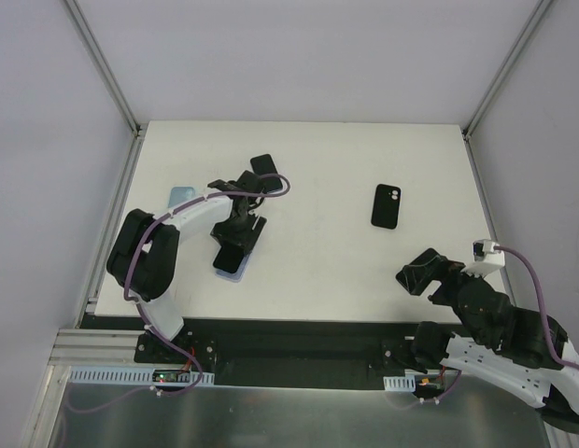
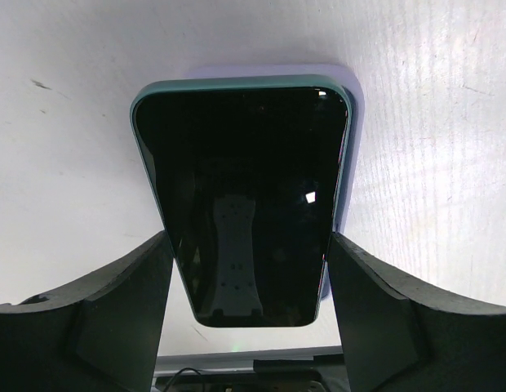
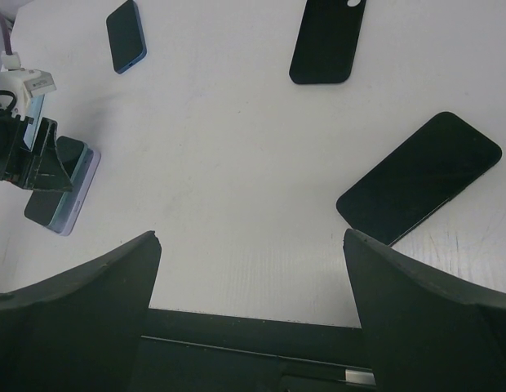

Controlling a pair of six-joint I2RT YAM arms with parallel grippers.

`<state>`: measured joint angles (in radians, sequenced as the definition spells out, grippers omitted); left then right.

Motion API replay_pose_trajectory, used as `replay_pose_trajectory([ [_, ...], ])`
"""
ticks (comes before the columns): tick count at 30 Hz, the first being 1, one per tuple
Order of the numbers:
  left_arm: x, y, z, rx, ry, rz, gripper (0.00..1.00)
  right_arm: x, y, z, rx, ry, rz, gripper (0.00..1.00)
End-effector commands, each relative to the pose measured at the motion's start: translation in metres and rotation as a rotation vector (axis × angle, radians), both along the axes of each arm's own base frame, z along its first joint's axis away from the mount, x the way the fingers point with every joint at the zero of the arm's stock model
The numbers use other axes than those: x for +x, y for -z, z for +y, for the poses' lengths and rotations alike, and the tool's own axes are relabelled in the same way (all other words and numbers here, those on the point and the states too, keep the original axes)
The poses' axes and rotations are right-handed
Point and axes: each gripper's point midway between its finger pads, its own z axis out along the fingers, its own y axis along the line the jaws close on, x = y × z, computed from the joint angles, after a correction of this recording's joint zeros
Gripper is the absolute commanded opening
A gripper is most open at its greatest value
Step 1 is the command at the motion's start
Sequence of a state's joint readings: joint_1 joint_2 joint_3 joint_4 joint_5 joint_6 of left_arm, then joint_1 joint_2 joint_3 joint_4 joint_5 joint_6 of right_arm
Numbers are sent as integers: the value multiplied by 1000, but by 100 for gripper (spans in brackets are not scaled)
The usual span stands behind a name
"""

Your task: Put the phone into the phone case

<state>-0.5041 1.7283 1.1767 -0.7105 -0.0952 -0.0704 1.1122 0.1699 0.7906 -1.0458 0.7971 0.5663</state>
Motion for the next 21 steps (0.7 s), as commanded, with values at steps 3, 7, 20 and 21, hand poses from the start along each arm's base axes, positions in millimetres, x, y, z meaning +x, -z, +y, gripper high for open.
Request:
replay_pose_trajectory([
  [3, -16, 8, -1, -15, -65, 53, 8, 1, -2, -3, -9, 5, -9, 97],
  [7, -27, 14, 0, -23, -73, 90, 8, -1, 1, -5, -5, 9, 1, 97],
  [20, -16, 4, -16, -86, -90, 68, 64, -6, 6, -5, 31, 4, 26, 97],
  [21, -14, 2, -16, -90, -93, 60, 67, -7, 7, -4, 33, -2, 31, 97],
])
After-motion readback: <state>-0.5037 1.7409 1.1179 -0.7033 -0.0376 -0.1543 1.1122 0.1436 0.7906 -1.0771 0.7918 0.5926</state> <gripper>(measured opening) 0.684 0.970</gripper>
